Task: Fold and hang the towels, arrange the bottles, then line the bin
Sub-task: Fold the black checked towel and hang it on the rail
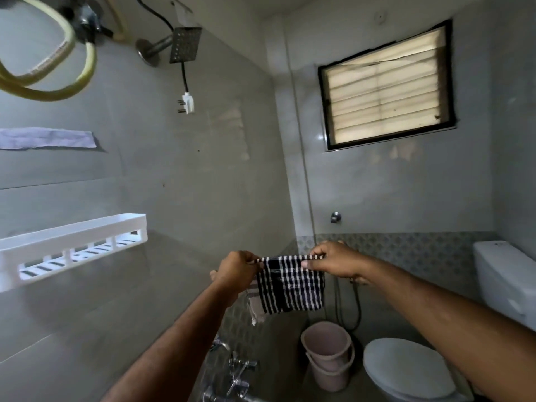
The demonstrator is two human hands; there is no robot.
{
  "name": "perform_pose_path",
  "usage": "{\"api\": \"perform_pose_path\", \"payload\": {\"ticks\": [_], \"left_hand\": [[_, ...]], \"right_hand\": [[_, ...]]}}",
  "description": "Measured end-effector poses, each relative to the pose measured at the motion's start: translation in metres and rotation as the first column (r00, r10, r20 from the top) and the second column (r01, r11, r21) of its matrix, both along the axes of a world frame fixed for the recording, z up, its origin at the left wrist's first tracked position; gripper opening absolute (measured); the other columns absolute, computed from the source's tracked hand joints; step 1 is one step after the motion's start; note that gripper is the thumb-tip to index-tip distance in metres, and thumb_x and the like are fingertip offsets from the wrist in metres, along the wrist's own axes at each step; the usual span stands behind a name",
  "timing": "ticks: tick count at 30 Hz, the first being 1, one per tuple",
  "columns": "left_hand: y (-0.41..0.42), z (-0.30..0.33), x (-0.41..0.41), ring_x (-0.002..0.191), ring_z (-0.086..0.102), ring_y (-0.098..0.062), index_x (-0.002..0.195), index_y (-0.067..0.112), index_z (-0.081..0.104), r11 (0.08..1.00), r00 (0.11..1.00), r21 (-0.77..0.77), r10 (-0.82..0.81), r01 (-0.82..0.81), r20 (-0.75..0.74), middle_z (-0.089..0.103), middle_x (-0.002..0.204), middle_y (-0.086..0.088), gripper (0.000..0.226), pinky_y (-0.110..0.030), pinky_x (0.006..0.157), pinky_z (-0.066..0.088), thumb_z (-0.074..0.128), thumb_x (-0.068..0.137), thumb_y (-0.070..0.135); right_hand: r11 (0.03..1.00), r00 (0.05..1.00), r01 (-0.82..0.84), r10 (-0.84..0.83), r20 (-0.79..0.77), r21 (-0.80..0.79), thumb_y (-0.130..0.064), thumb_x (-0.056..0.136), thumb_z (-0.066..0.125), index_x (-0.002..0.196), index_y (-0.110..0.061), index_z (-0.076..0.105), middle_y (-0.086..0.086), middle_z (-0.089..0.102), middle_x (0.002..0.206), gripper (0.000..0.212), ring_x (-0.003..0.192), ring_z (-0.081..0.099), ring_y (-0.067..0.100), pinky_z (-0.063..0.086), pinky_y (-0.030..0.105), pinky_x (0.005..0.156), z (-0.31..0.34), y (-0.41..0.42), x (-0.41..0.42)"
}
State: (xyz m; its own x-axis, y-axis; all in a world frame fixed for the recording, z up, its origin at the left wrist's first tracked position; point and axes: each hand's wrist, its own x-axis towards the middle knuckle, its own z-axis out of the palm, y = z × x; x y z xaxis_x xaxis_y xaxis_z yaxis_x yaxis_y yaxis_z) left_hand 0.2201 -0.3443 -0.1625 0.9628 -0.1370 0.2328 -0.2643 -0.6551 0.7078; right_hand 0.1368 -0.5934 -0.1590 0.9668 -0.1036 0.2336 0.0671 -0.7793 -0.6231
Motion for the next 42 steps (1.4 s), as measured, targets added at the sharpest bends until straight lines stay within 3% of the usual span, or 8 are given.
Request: {"api": "perform_pose_path", "payload": {"ticks": [9, 12, 16, 23, 26, 31, 36, 42], "left_hand": [[-0.102, 0.026, 0.013, 0.099, 0.07, -0.028, 0.093, 0.031, 0.075, 0.971, 0.988, -0.22, -0.064, 0.095, 0.142, 0.073, 0.101, -0.002, 0.012, -0.04, 0.088, 0.059, 0.078, 0.082, 0.036], [-0.146, 0.052, -0.006, 0.078, 0.073, -0.02, 0.1, 0.016, 0.075, 0.796, 0.875, -0.476, -0.473, 0.375, -0.101, 0.075, 0.089, -0.003, 0.038, -0.029, 0.068, 0.054, 0.062, 0.099, 0.051], [-0.199, 0.074, -0.021, 0.1, 0.075, -0.014, 0.108, 0.021, 0.076, 0.635, 0.647, -0.31, -0.759, 0.707, -0.079, 0.081, 0.103, 0.004, 0.028, -0.023, 0.081, 0.058, 0.071, 0.094, 0.044], [-0.308, 0.08, 0.001, 0.085, 0.068, -0.024, 0.1, 0.004, 0.073, 0.741, 0.773, -0.267, -0.634, 0.617, 0.028, 0.075, 0.092, -0.013, 0.014, -0.038, 0.073, 0.058, 0.071, 0.092, 0.015], [-0.352, 0.092, -0.008, 0.085, 0.073, -0.022, 0.104, 0.003, 0.074, 0.561, 0.717, -0.533, -0.685, 0.633, 0.131, 0.079, 0.095, -0.011, 0.012, -0.026, 0.063, 0.059, 0.071, 0.096, 0.012], [-0.428, 0.127, -0.027, 0.093, 0.077, -0.019, 0.114, 0.014, 0.073, 0.22, 0.535, -0.643, -0.77, 0.734, 0.347, 0.08, 0.101, -0.004, 0.016, -0.029, 0.073, 0.061, 0.063, 0.102, 0.014], [-0.494, 0.151, -0.043, 0.094, 0.071, -0.022, 0.125, 0.041, 0.06, 0.532, 0.556, -0.279, -0.481, 0.799, 0.677, 0.076, 0.104, 0.003, 0.034, -0.04, 0.083, 0.056, 0.049, 0.101, 0.019], [-0.531, 0.207, -0.114, 0.09, 0.07, -0.032, 0.112, 0.025, 0.061, 0.168, 0.404, -0.373, -0.516, 0.912, 0.755, 0.075, 0.093, -0.005, 0.032, -0.046, 0.079, 0.056, 0.045, 0.091, 0.042]], "right_hand": [[0.793, 0.984, -0.172, 0.104, 0.148, 0.585, -0.01, 0.099, 0.065, 0.124, -0.019, 0.071, 0.006, 0.077, 0.105, 0.027, 0.087, 0.072, 0.012, 0.059, 0.024, 0.074, 0.026, -0.043, -0.022], [0.786, 0.988, -0.132, 0.053, 0.148, 0.604, -0.02, 0.101, 0.062, 0.116, -0.015, 0.075, 0.003, 0.078, 0.101, 0.02, 0.088, 0.073, 0.014, 0.056, 0.03, 0.08, 0.041, -0.075, -0.023], [0.754, 0.982, -0.187, 0.118, 0.15, 0.63, -0.014, 0.098, 0.065, 0.124, -0.011, 0.071, 0.008, 0.077, 0.118, 0.027, 0.111, 0.073, 0.024, 0.057, 0.036, 0.092, 0.055, -0.128, -0.028], [0.863, 0.872, 0.174, -0.359, 0.332, 0.475, -0.022, 0.097, 0.07, 0.106, -0.009, 0.076, 0.008, 0.079, 0.084, 0.017, 0.071, 0.073, 0.017, 0.061, 0.036, 0.073, 0.077, -0.231, -0.047], [0.858, 0.717, 0.275, -0.484, 0.502, 0.434, -0.04, 0.087, 0.08, 0.098, -0.023, 0.08, -0.002, 0.076, 0.1, 0.02, 0.091, 0.072, 0.007, 0.06, 0.027, 0.086, 0.094, -0.269, -0.067], [0.796, 0.803, 0.212, -0.473, 0.364, 0.567, -0.008, 0.089, 0.078, 0.122, -0.012, 0.07, 0.004, 0.079, 0.111, 0.034, 0.103, 0.075, 0.016, 0.058, 0.026, 0.09, 0.104, -0.309, -0.098], [0.748, 0.459, 0.307, -0.658, 0.597, 0.588, -0.006, 0.09, 0.077, 0.125, -0.016, 0.054, 0.006, 0.08, 0.09, 0.042, 0.083, 0.078, 0.016, 0.062, 0.028, 0.075, 0.119, -0.313, -0.127], [0.709, 0.082, 0.578, -0.543, 0.836, 0.404, -0.009, 0.092, 0.076, 0.103, -0.015, 0.051, 0.0, 0.075, 0.075, 0.028, 0.073, 0.076, 0.014, 0.06, 0.031, 0.062, 0.169, -0.295, -0.197]]}}
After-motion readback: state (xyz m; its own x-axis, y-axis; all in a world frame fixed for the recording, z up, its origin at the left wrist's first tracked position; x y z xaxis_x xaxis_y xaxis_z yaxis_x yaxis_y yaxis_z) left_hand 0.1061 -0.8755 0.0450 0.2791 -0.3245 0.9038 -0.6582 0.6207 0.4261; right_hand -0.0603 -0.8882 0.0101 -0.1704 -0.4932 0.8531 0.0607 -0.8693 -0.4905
